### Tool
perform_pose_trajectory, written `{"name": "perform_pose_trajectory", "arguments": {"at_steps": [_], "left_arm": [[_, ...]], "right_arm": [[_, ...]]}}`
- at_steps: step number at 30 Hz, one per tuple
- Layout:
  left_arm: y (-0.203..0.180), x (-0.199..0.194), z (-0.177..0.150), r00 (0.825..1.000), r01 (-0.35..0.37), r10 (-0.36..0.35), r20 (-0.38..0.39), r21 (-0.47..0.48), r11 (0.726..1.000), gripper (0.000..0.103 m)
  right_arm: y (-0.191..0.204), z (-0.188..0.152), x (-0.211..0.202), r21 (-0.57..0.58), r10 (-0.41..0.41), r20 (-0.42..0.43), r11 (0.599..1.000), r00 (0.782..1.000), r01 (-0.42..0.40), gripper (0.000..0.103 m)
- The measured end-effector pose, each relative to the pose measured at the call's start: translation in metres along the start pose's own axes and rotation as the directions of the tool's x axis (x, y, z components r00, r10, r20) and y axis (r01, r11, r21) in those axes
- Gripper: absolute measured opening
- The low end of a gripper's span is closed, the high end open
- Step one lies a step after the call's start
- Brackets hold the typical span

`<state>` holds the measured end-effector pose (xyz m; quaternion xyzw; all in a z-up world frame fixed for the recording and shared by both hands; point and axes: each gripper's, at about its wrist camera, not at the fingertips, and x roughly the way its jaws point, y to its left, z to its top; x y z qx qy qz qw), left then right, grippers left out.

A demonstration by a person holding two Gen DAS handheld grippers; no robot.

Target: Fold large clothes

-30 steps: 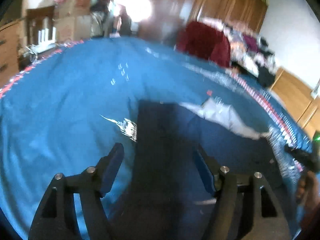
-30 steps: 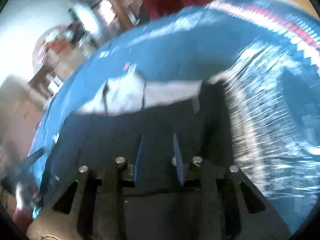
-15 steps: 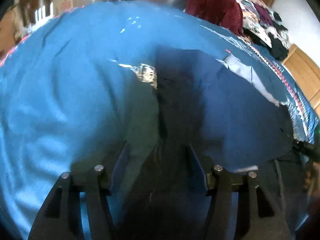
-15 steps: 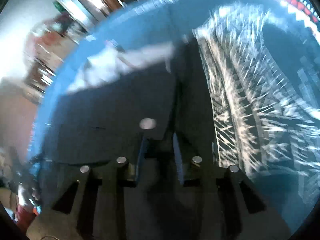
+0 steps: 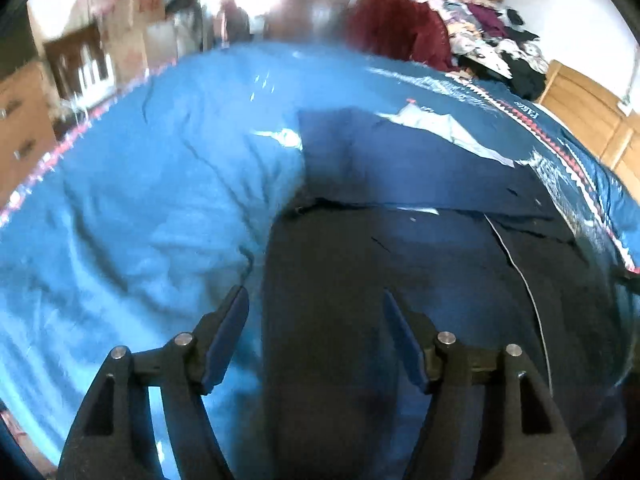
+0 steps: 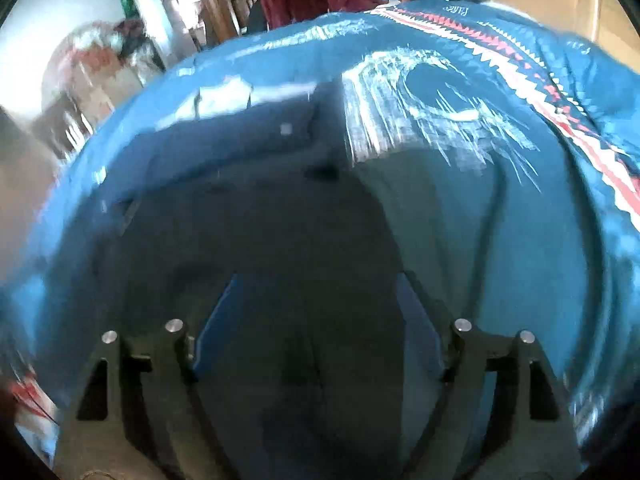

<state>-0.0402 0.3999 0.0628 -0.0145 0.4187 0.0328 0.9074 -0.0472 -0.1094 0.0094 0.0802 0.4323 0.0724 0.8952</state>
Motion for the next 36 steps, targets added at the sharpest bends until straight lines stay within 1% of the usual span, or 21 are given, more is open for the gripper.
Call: {"name": "perform_pose_trajectory", "arguments": {"at_steps": [2, 4, 5, 6, 7, 8, 9, 10, 11, 12, 13, 14, 16, 18, 36], "left_arm": [[-0.004, 0.009, -0.008, 1.0, -0.012, 0.012, 0.002, -0.021, 1.0, 0.073], [-0.009, 0.021, -0.017, 0.999, -0.032, 0.032, -0.003, -0.034, 0.999, 0.074], [-0.015, 0.034, -0.022, 0.998, -0.056, 0.056, -0.012, -0.027, 0.998, 0.078], [-0.018, 0.039, -0.026, 0.997, -0.072, 0.073, 0.005, -0.011, 0.997, 0.085], [-0.021, 0.046, -0.027, 0.997, -0.081, 0.081, 0.016, -0.003, 0.997, 0.089], [-0.021, 0.047, -0.028, 0.996, -0.089, 0.089, 0.018, 0.0, 0.996, 0.09], [-0.021, 0.047, -0.028, 0.996, -0.088, 0.088, 0.017, -0.001, 0.996, 0.091], [-0.02, 0.046, -0.028, 0.996, -0.083, 0.083, 0.019, -0.003, 0.997, 0.092], [-0.018, 0.047, -0.029, 0.997, -0.08, 0.08, 0.018, -0.012, 0.997, 0.093], [-0.015, 0.049, -0.029, 0.997, -0.079, 0.079, 0.01, -0.027, 0.997, 0.099], [-0.012, 0.05, -0.03, 0.998, -0.067, 0.067, 0.003, -0.04, 0.997, 0.099], [-0.01, 0.05, -0.03, 0.998, -0.06, 0.06, 0.001, -0.047, 0.997, 0.099], [-0.011, 0.051, -0.031, 0.997, -0.071, 0.071, 0.001, -0.04, 0.997, 0.1], [-0.013, 0.052, -0.032, 0.997, -0.082, 0.082, 0.005, -0.035, 0.996, 0.1], [-0.01, 0.053, -0.035, 0.996, -0.087, 0.087, 0.009, -0.037, 0.996, 0.101]], "right_arm": [[0.01, -0.013, 0.012, -0.025, -0.019, -0.007, 1.0, 1.0, 0.019, 0.078], [0.013, -0.026, 0.024, -0.041, -0.055, -0.017, 0.998, 0.998, 0.054, 0.079], [0.012, -0.027, 0.028, -0.046, -0.071, -0.025, 0.996, 0.997, 0.07, 0.083], [0.011, -0.03, 0.033, -0.04, -0.088, -0.022, 0.995, 0.996, 0.087, 0.092], [0.011, -0.035, 0.031, -0.029, -0.098, -0.016, 0.995, 0.995, 0.098, 0.098], [0.008, -0.038, 0.032, -0.01, -0.099, -0.018, 0.995, 0.995, 0.099, 0.103], [0.0, -0.036, 0.035, 0.023, -0.075, -0.027, 0.997, 0.997, 0.076, 0.103], [-0.003, -0.035, 0.035, 0.037, -0.069, -0.029, 0.997, 0.997, 0.07, 0.103], [-0.002, -0.034, 0.036, 0.033, -0.073, -0.03, 0.997, 0.997, 0.074, 0.103], [0.0, -0.035, 0.038, 0.018, -0.083, -0.034, 0.996, 0.996, 0.084, 0.103], [0.001, -0.035, 0.039, 0.003, -0.091, -0.038, 0.996, 0.995, 0.091, 0.103], [0.002, -0.035, 0.039, 0.0, -0.09, -0.038, 0.996, 0.995, 0.09, 0.103], [-0.001, -0.036, 0.04, 0.009, -0.075, -0.041, 0.997, 0.996, 0.075, 0.103], [0.002, -0.038, 0.036, 0.007, -0.078, -0.04, 0.997, 0.996, 0.078, 0.103], [0.002, -0.04, 0.036, 0.016, -0.064, -0.04, 0.998, 0.997, 0.065, 0.103]]}}
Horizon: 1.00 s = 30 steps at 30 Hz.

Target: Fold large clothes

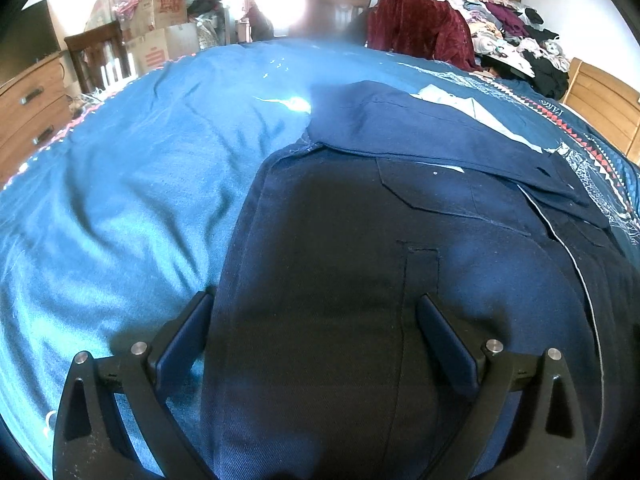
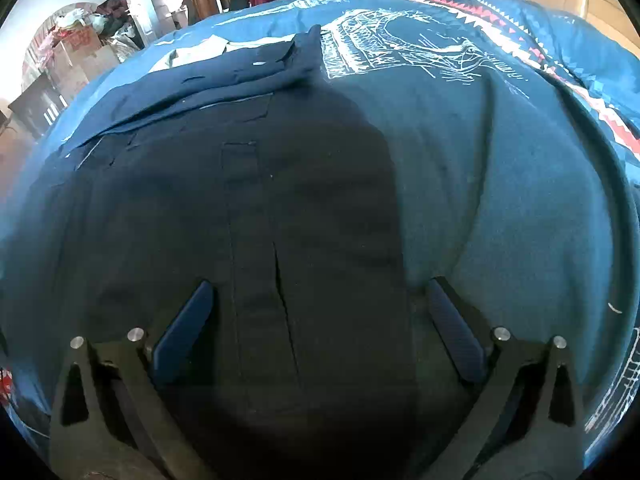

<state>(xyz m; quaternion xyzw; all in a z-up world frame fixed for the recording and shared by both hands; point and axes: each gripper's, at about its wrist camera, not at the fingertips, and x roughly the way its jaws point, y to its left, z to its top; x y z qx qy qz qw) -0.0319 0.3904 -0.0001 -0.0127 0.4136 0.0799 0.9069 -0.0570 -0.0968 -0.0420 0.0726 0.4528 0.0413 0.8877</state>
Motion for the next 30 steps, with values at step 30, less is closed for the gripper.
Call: {"name": "perform_pose_trajectory", "arguments": {"at_steps": [30], "left_arm": [[0.0002, -0.0006, -0.0016, 1.0, 0.0, 0.0, 0.0, -0.002, 1.0, 0.103]], "right_arm": [[0.001, 0.0004, 0.0018, 0.001, 0.013, -0.002, 1.0, 1.0, -0.013, 0.103]]}}
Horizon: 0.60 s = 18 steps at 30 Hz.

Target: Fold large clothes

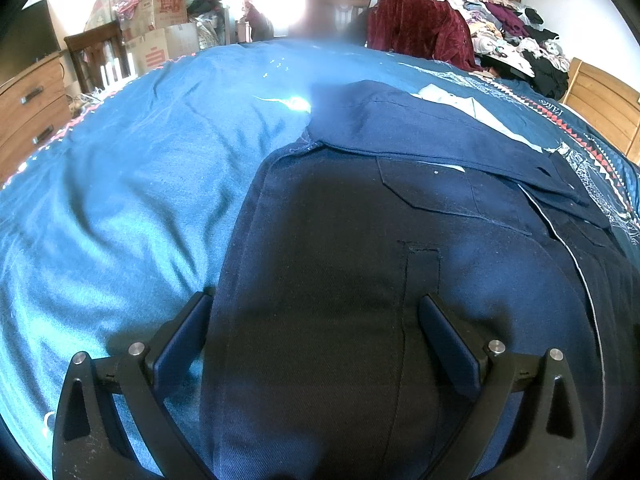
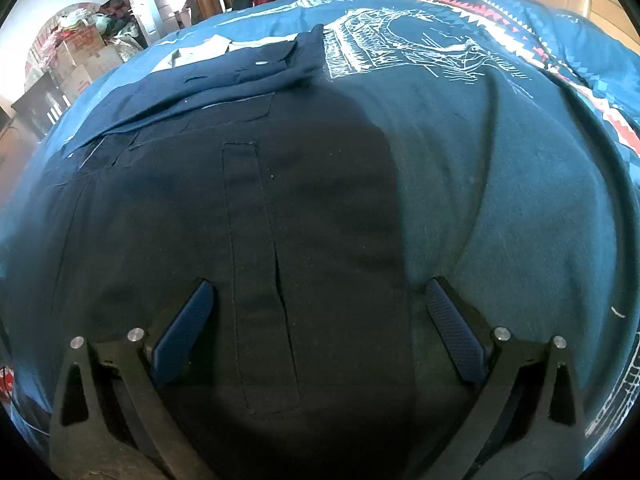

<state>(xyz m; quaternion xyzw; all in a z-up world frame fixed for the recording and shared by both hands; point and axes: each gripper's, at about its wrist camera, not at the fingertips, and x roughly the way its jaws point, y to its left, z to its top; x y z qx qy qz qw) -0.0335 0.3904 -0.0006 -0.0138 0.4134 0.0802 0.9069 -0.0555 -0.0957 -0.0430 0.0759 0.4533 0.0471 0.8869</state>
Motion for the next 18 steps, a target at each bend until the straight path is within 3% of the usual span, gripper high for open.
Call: {"name": "perform_pose_trajectory", "arguments": {"at_steps": [7, 11, 14, 15, 17, 18], "left_arm": [[0.0, 0.0, 0.0, 1.0, -0.004, 0.004, -0.005, 0.002, 1.0, 0.103], [0.006, -0.004, 0.008, 0.996, 0.03, -0.03, -0.08, -0.003, 1.0, 0.103], [0.024, -0.023, 0.014, 0.99, 0.07, -0.073, -0.117, -0.029, 0.997, 0.089], [0.037, -0.038, 0.015, 0.991, 0.088, -0.093, -0.1, -0.05, 0.995, 0.089], [0.06, -0.062, 0.014, 0.992, 0.107, -0.113, -0.061, -0.084, 0.991, 0.089], [0.074, -0.074, 0.011, 0.991, 0.116, -0.122, -0.048, -0.103, 0.988, 0.089]], "right_arm": [[0.0, 0.001, 0.001, 0.006, 0.004, -0.001, 1.0, 1.0, -0.004, 0.103], [-0.007, 0.004, -0.003, 0.004, 0.056, -0.035, 0.998, 0.998, -0.056, 0.103], [-0.022, 0.008, -0.02, 0.041, 0.2, -0.09, 0.979, 0.976, -0.197, 0.103], [-0.032, 0.008, -0.028, 0.079, 0.272, -0.097, 0.961, 0.957, -0.265, 0.102], [-0.046, 0.007, -0.037, 0.127, 0.338, -0.113, 0.938, 0.934, -0.324, 0.098], [-0.055, 0.004, -0.039, 0.157, 0.366, -0.13, 0.925, 0.921, -0.345, 0.091]]}}
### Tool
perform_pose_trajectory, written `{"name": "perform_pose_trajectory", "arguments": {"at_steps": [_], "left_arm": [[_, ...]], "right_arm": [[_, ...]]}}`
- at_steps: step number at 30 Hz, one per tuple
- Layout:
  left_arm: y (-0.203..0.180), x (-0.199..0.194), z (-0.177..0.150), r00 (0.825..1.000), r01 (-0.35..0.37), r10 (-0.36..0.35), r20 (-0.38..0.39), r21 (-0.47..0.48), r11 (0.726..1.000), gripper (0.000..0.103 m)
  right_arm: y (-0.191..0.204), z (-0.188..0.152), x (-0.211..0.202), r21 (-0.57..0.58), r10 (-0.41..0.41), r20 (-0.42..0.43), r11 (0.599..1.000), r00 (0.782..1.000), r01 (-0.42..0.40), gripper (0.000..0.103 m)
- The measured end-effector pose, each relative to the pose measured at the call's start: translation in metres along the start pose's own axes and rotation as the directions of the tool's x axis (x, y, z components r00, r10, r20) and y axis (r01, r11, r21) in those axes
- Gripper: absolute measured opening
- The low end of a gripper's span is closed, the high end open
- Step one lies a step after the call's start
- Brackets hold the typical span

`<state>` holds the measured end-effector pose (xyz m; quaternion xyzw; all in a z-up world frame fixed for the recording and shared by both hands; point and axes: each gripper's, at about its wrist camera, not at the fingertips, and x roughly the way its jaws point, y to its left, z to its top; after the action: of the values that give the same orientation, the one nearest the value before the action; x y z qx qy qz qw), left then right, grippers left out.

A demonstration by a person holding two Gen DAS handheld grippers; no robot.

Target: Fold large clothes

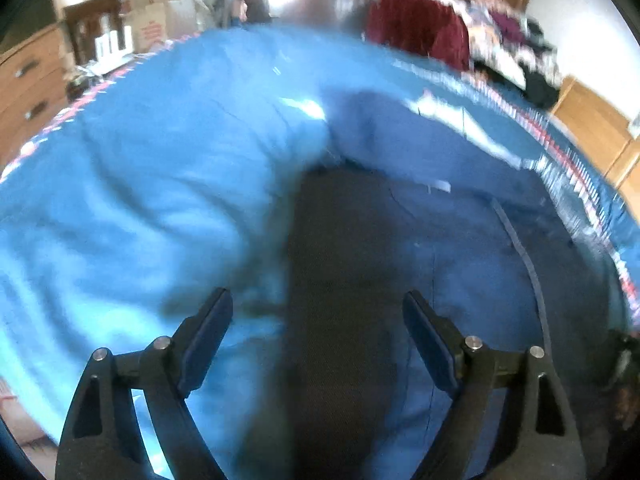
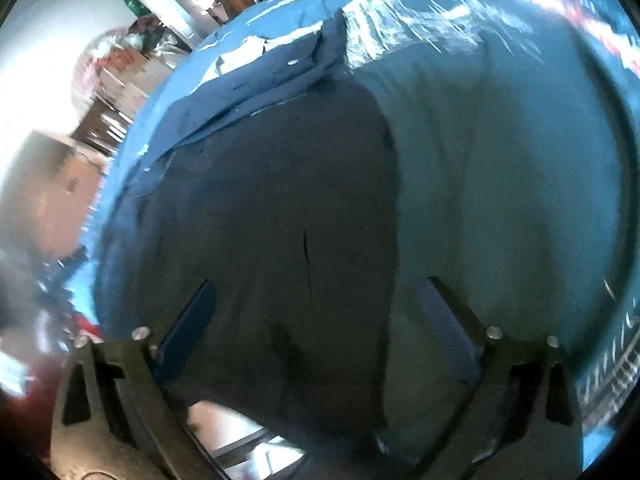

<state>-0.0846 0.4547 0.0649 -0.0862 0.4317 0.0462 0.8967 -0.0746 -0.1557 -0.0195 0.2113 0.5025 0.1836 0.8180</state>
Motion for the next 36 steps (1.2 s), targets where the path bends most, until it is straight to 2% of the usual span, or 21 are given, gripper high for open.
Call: {"name": "perform_pose_trajectory", "arguments": {"at_steps": [3, 6, 12, 14, 21, 24, 26, 28, 30, 33, 36], "left_arm": [[0.03, -0.024, -0.011, 1.0, 0.004, -0.004, 0.009, -0.058, 0.998, 0.089], [0.049, -0.03, -0.031, 0.996, 0.082, -0.086, -0.038, -0.104, 0.991, 0.086], [0.055, -0.03, -0.07, 0.97, 0.199, -0.214, -0.118, -0.129, 0.971, 0.081], [0.051, -0.03, -0.077, 0.962, 0.223, -0.237, -0.134, -0.112, 0.968, 0.081], [0.053, -0.031, -0.079, 0.947, 0.267, -0.279, -0.158, -0.091, 0.959, 0.079], [0.045, -0.027, -0.082, 0.94, 0.279, -0.286, -0.186, -0.061, 0.958, 0.072], [0.036, -0.022, -0.083, 0.936, 0.284, -0.285, -0.209, -0.033, 0.958, 0.062], [0.027, -0.02, -0.086, 0.919, 0.317, -0.31, -0.244, -0.01, 0.948, 0.033], [0.016, -0.019, -0.091, 0.911, 0.326, -0.308, -0.273, 0.022, 0.945, 0.02], [0.009, -0.015, -0.095, 0.912, 0.313, -0.291, -0.289, 0.031, 0.949, 0.02], [0.012, -0.012, -0.093, 0.907, 0.322, -0.307, -0.287, 0.006, 0.947, 0.02]], "right_arm": [[-0.014, -0.013, -0.001, 0.062, 0.071, -0.069, 0.996, 0.995, -0.067, 0.077], [-0.013, -0.023, 0.003, 0.052, 0.076, -0.114, 0.996, 0.991, -0.07, 0.073], [-0.004, -0.026, 0.013, -0.028, -0.03, -0.137, 0.999, 0.99, 0.026, 0.073], [0.006, -0.029, 0.02, -0.065, -0.056, -0.15, 0.997, 0.987, 0.046, 0.078], [0.027, -0.033, 0.037, -0.081, 0.034, -0.233, 0.995, 0.972, -0.055, 0.077], [0.023, -0.031, 0.041, -0.041, 0.059, -0.229, 0.997, 0.972, -0.071, 0.075], [0.019, -0.032, 0.041, -0.019, 0.077, -0.226, 0.996, 0.971, -0.083, 0.073], [0.017, -0.033, 0.038, -0.005, 0.091, -0.226, 0.995, 0.97, -0.095, 0.07], [0.014, -0.036, 0.034, -0.004, 0.095, -0.232, 0.995, 0.968, -0.099, 0.066], [0.009, -0.036, 0.034, 0.004, 0.102, -0.233, 0.995, 0.967, -0.104, 0.064], [0.009, -0.036, 0.037, 0.0, 0.102, -0.231, 0.994, 0.968, -0.105, 0.065]]}}
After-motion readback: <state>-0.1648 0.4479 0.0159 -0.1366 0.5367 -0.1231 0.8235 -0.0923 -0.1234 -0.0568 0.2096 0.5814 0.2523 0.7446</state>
